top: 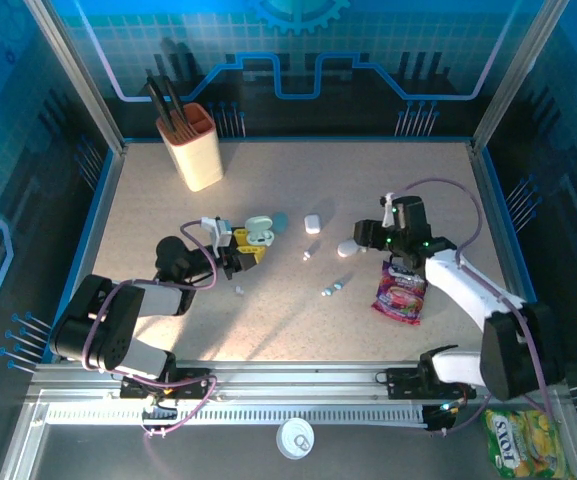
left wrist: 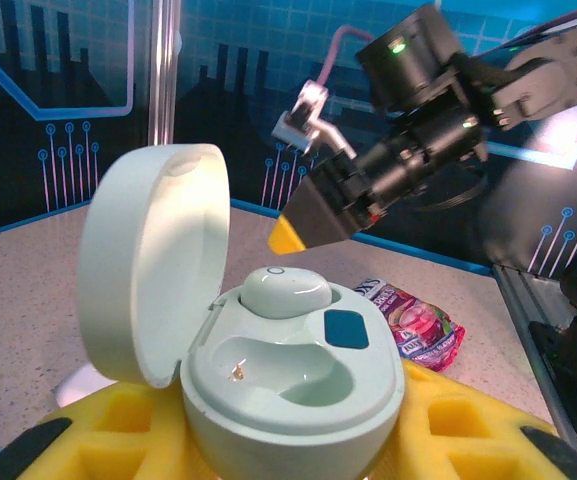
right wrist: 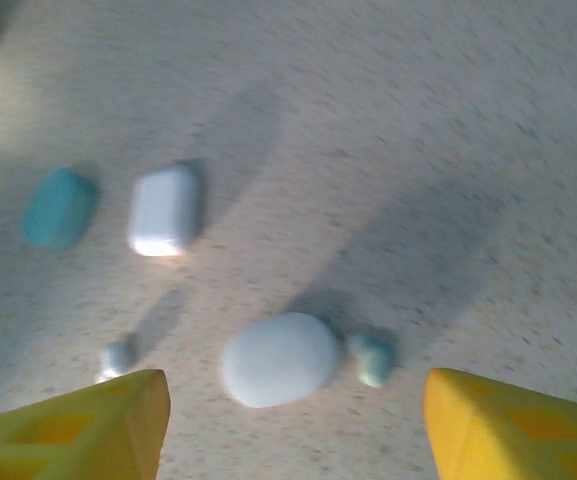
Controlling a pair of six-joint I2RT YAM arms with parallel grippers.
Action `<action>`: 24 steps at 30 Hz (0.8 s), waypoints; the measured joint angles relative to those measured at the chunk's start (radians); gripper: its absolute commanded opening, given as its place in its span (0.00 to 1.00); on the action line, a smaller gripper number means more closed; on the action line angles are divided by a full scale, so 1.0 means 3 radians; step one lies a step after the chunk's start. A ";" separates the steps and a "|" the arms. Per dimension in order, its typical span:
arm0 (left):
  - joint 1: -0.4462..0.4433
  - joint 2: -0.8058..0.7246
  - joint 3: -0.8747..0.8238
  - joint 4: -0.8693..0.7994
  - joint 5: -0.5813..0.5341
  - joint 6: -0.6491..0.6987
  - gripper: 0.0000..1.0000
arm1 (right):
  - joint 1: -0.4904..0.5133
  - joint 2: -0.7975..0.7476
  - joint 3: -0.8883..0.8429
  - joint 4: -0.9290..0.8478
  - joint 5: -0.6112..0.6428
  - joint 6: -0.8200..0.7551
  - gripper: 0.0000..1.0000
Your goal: Insert the wireless bluetooth earbuds into the charging case
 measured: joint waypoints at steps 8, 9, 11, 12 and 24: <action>-0.0013 0.0000 0.0000 0.0000 0.0000 0.0000 0.24 | -0.0334 0.0865 0.0360 -0.0202 -0.0373 0.0319 0.40; -0.0013 0.0000 0.0000 0.0001 0.0000 0.0000 0.24 | -0.0338 0.0927 0.0394 -0.0197 -0.0413 0.0338 0.38; -0.0013 0.0000 0.0000 0.0001 0.0000 0.0000 0.24 | -0.0340 0.1029 0.0460 -0.0197 -0.0484 0.0357 0.36; -0.0013 0.0000 0.0000 0.0000 0.0000 0.0000 0.24 | -0.0341 0.1092 0.0502 -0.0196 -0.0526 0.0364 0.35; -0.0013 0.0006 0.0015 0.0001 0.0001 0.0000 0.24 | -0.0356 0.1648 0.0941 -0.0384 -0.0704 0.0245 0.18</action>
